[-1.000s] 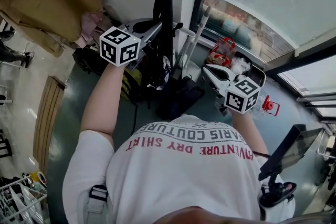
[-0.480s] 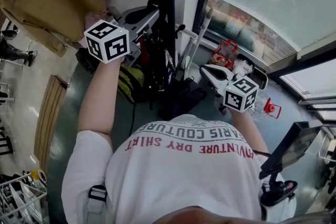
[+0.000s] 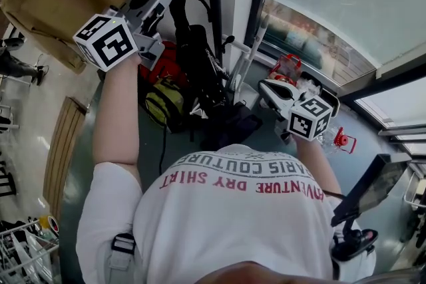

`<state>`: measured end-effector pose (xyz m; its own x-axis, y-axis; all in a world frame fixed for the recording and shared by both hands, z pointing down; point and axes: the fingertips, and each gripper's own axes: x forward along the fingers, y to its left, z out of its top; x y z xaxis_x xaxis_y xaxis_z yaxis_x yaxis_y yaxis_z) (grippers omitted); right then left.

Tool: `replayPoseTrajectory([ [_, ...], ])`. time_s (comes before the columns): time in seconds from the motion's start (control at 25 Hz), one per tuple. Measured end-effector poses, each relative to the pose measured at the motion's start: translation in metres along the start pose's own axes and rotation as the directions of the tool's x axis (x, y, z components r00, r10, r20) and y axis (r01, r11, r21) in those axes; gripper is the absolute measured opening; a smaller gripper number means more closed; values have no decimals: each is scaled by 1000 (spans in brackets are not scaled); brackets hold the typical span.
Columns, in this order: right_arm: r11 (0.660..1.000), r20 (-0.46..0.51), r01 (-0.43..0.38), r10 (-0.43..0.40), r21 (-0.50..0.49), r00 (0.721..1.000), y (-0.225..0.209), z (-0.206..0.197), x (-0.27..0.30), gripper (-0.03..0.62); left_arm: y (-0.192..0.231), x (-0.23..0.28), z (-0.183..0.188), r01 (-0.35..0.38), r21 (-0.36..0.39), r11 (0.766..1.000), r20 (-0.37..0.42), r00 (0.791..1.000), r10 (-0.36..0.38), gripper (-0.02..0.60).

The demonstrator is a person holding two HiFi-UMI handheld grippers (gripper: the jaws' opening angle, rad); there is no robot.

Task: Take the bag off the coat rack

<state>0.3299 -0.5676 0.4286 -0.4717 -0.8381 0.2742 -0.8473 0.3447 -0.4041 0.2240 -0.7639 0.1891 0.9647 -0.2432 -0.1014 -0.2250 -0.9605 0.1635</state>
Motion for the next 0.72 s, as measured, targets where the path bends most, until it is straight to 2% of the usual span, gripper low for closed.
replayPoseTrajectory([
  [0.24,1000,5,-4,5,-15,1000,17,4,2,0,-23,-34,-11,-8,68,998,-34,999,10,12],
  [0.4,1000,6,2,-2,-16,1000,34,-1,0,0,-43,-65,-39,-22,31,999,-34,999,23,12],
  [0.56,1000,4,10,-10,-17,1000,51,-15,0,0,-53,-95,-77,-67,-41,997,-47,997,65,12],
  [0.72,999,-16,10,-11,-41,1000,87,-40,-1,-1,-72,-137,-108,-75,-64,995,-67,995,71,12],
])
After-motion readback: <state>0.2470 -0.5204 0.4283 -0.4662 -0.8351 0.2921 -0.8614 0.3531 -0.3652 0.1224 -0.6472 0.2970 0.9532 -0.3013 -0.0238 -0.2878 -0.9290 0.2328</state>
